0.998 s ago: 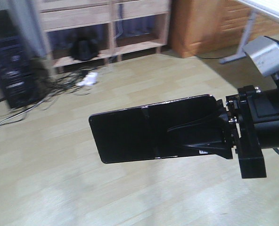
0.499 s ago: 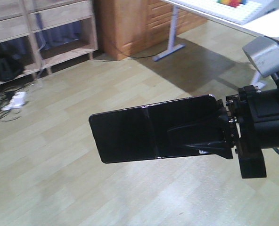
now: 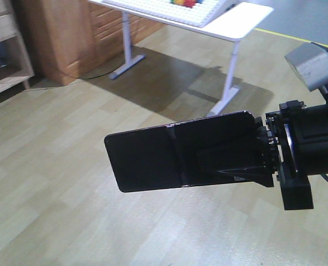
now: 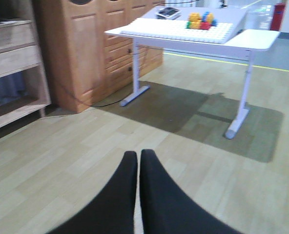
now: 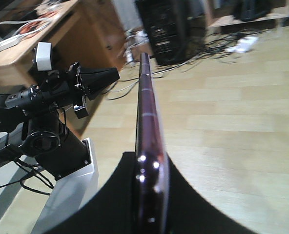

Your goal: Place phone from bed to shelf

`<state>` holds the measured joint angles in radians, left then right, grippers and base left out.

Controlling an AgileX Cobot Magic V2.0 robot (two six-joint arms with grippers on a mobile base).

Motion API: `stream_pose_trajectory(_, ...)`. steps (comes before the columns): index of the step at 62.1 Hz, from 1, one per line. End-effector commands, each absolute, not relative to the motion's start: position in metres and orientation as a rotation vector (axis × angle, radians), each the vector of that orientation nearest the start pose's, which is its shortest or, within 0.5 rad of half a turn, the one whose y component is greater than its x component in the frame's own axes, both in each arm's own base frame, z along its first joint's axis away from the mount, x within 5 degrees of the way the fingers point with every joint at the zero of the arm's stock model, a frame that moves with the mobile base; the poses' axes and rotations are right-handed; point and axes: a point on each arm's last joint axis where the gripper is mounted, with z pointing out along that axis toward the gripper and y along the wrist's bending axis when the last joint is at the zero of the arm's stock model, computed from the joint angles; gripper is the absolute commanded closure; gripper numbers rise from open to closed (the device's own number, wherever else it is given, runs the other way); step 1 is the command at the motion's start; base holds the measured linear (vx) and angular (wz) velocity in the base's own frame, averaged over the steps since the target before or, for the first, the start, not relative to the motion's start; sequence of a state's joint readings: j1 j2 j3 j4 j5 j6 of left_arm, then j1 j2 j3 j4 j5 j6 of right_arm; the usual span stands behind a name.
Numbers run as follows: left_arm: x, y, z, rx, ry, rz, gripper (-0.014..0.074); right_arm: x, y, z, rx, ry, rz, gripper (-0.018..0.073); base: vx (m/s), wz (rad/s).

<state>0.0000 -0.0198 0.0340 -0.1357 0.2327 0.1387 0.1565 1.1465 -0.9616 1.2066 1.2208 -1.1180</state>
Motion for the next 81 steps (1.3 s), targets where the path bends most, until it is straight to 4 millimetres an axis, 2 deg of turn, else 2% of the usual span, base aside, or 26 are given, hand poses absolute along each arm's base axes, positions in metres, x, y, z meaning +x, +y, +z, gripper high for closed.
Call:
stream_pose_trajectory(1, 0.0557, -0.0023, 0.1880, 0.014, 1.652, -0.028, 0.0596, 0.1736, 0.1120, 0.3790, -1.006, 1.795, 1.254, 0.0564, 0.20, -0.52)
stream_pose_trajectory(54, 0.0557, -0.0023, 0.1880, 0.014, 1.652, -0.028, 0.0596, 0.1736, 0.1120, 0.3790, -1.006, 1.795, 1.254, 0.0564, 0.18, -0.58)
stream_pose_trajectory(81, 0.0557, -0.0023, 0.1880, 0.014, 1.652, -0.028, 0.0596, 0.1736, 0.1120, 0.3790, -1.006, 1.795, 1.254, 0.0564, 0.17, -0.34)
